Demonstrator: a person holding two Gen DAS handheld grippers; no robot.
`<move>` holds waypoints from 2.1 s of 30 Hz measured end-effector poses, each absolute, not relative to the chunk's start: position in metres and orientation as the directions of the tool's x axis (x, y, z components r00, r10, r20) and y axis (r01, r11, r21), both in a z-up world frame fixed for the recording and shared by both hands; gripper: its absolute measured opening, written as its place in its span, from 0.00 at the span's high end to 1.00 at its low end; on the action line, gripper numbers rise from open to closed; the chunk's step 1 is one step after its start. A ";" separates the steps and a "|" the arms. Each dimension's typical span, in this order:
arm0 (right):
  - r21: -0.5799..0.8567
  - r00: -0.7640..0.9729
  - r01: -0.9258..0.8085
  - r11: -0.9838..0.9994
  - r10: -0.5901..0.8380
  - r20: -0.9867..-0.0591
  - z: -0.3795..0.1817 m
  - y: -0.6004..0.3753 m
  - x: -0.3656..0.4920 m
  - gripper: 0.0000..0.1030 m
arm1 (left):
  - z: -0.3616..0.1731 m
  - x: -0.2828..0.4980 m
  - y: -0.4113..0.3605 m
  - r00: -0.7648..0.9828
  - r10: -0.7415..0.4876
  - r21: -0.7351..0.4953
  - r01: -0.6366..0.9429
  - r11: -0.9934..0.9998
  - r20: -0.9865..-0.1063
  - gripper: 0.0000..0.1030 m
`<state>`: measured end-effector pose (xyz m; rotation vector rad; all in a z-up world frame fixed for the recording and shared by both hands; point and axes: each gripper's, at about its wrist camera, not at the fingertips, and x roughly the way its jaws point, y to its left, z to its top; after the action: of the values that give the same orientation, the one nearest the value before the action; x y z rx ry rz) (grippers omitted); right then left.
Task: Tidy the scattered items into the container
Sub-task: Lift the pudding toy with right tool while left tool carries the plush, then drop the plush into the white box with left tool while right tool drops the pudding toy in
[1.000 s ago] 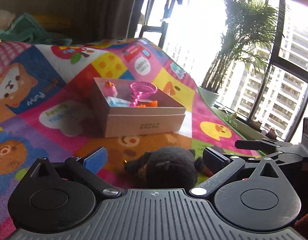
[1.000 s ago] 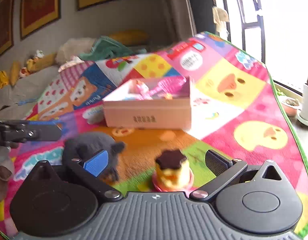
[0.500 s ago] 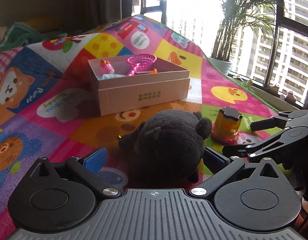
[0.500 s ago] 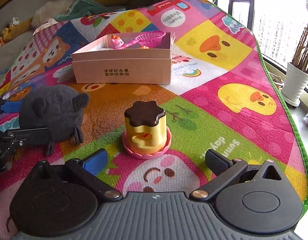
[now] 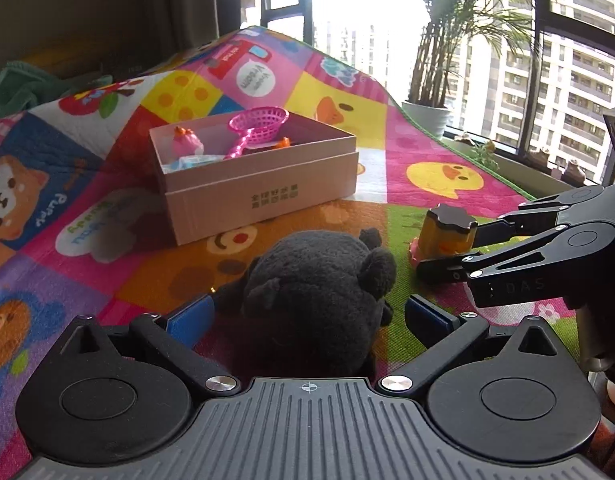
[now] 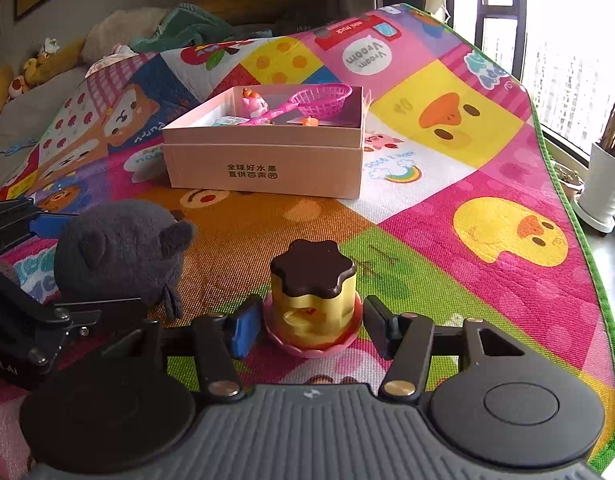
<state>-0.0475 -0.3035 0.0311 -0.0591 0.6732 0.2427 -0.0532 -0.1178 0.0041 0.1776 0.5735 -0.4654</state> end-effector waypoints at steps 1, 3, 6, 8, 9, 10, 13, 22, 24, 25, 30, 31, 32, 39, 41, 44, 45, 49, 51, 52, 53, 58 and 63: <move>0.025 0.758 -0.238 0.971 0.202 -0.620 0.034 -0.305 -0.049 0.46 | 0.004 -0.051 -0.122 0.743 -0.367 0.048 0.472 0.881 -0.560 0.00; 0.023 0.767 -0.235 0.972 0.200 -0.610 0.040 -0.307 -0.053 0.46 | 0.005 -0.049 -0.127 0.746 -0.366 0.063 0.477 0.877 -0.557 0.00; 0.006 0.788 -0.245 0.970 0.203 -0.582 0.053 -0.308 -0.063 0.46 | 0.006 -0.049 -0.129 0.742 -0.375 0.067 0.489 0.870 -0.555 0.11; -0.003 0.801 -0.256 0.967 0.210 -0.560 0.062 -0.307 -0.069 0.46 | 0.007 -0.050 -0.129 0.748 -0.360 0.088 0.485 0.870 -0.558 0.28; -0.009 0.809 -0.261 0.965 0.214 -0.548 0.067 -0.306 -0.072 0.46 | 0.008 -0.050 -0.127 0.746 -0.364 0.084 0.487 0.869 -0.558 0.28; -0.014 0.815 -0.265 0.964 0.217 -0.537 0.073 -0.305 -0.074 0.46 | 0.009 -0.050 -0.125 0.743 -0.369 0.077 0.489 0.869 -0.558 0.29; -0.010 0.826 -0.275 0.961 0.231 -0.514 0.088 -0.304 -0.073 0.46 | 0.020 -0.052 -0.120 0.757 -0.385 0.082 0.496 0.864 -0.528 0.29; -0.003 0.887 -0.287 0.958 0.265 -0.378 0.161 -0.298 0.000 0.46 | 0.077 0.022 -0.110 0.884 -0.348 0.148 0.407 0.901 -0.313 0.29; 0.001 0.886 -0.293 0.956 0.272 -0.375 0.171 -0.292 0.029 0.46 | 0.078 0.048 -0.114 0.890 -0.350 0.150 0.404 0.902 -0.291 0.29; 0.005 0.883 -0.298 0.955 0.278 -0.379 0.174 -0.288 0.046 0.46 | 0.076 0.061 -0.116 0.892 -0.354 0.152 0.405 0.902 -0.281 0.29; 0.079 0.844 -0.304 0.949 0.307 -0.439 0.171 -0.269 0.124 0.46 | 0.053 0.115 -0.112 0.904 -0.337 0.186 0.390 0.902 -0.263 0.04; 0.104 0.831 -0.305 0.947 0.317 -0.457 0.168 -0.266 0.138 0.46 | 0.050 0.118 -0.108 0.901 -0.334 0.184 0.391 0.902 -0.276 0.04; 0.126 0.817 -0.306 0.943 0.329 -0.473 0.165 -0.264 0.151 0.46 | 0.049 0.119 -0.102 0.898 -0.335 0.171 0.391 0.904 -0.284 0.03; 0.289 0.716 -0.311 0.906 0.423 -0.555 0.129 -0.240 0.237 0.46 | 0.043 0.096 -0.064 0.885 -0.337 0.089 0.383 0.920 -0.322 0.01; 0.292 0.695 -0.296 0.909 0.415 -0.587 0.117 -0.233 0.252 0.46 | 0.040 0.090 -0.062 0.878 -0.350 0.099 0.400 0.911 -0.326 0.01; 0.293 0.658 -0.278 0.915 0.404 -0.636 0.096 -0.228 0.263 0.39 | 0.037 0.089 -0.061 0.864 -0.373 0.087 0.423 0.902 -0.338 0.00; 0.308 0.647 -0.280 0.909 0.415 -0.639 0.093 -0.231 0.262 0.33 | 0.036 0.090 -0.062 0.859 -0.380 0.075 0.429 0.900 -0.344 0.00; 0.326 0.615 -0.316 0.891 0.454 -0.645 0.095 -0.240 0.250 0.33 | 0.029 0.093 -0.063 0.836 -0.402 0.020 0.440 0.898 -0.373 0.00; 0.277 0.662 -0.338 0.899 0.436 -0.609 0.110 -0.247 0.239 0.33 | 0.027 0.094 -0.063 0.833 -0.404 0.009 0.440 0.898 -0.378 0.00; 0.266 0.691 -0.337 0.903 0.429 -0.582 0.115 -0.250 0.236 0.33 | 0.026 0.093 -0.063 0.831 -0.407 -0.001 0.439 0.898 -0.379 0.00; 0.271 0.720 -0.325 0.906 0.423 -0.550 0.121 -0.256 0.235 0.33 | 0.026 0.092 -0.063 0.828 -0.412 -0.014 0.441 0.898 -0.380 0.00; 0.306 0.757 -0.221 0.926 0.361 -0.545 0.115 -0.255 0.268 0.64 | 0.022 0.088 -0.067 0.818 -0.413 -0.015 0.445 0.896 -0.401 0.00; 0.309 0.696 -0.196 0.931 0.354 -0.624 0.089 -0.255 0.268 0.70 | 0.022 0.079 -0.057 0.826 -0.390 -0.009 0.423 0.906 -0.407 0.00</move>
<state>0.2678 -0.2553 0.0895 0.2261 0.7400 0.3099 0.0795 -0.0575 0.0224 0.0829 0.4142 -0.4327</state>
